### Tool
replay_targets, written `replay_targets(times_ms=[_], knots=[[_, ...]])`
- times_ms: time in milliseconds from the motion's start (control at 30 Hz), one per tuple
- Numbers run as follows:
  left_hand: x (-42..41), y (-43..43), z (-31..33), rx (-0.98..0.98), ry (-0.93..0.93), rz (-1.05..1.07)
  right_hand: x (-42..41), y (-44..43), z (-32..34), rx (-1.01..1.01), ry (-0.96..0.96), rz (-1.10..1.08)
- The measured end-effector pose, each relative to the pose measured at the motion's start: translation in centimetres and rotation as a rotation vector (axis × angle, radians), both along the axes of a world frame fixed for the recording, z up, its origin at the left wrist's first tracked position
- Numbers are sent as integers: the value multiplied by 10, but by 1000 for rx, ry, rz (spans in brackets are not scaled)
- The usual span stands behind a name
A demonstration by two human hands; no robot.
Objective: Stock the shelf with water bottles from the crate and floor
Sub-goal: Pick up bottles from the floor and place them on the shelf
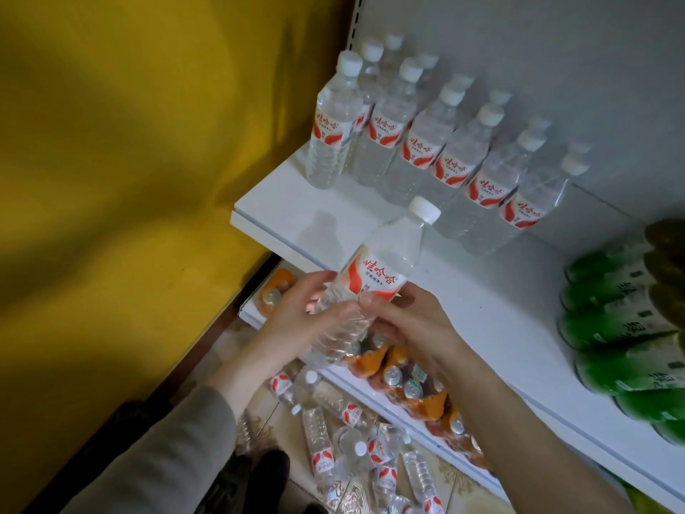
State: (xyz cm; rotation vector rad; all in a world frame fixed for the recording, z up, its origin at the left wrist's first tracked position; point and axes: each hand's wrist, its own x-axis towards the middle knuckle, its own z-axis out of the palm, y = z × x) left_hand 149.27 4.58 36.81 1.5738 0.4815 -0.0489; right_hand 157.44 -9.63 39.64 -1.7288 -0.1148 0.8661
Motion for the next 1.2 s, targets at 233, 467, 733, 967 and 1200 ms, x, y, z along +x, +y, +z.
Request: replay_targets(times_ms=[233, 467, 733, 967, 1200], knots=[[66, 17, -6, 48, 140, 40, 61, 37, -2, 5, -244, -139], [155, 47, -19, -53, 163, 191, 133, 100, -25, 71, -364, -316], [199, 61, -30, -131, 211, 209, 177, 130, -41, 73, -397, -323], [210, 63, -32, -159, 199, 229, 186, 135, -41, 53, -450, -266], [210, 61, -33, -166, 172, 204, 190, 127, -30, 39, -423, -123]])
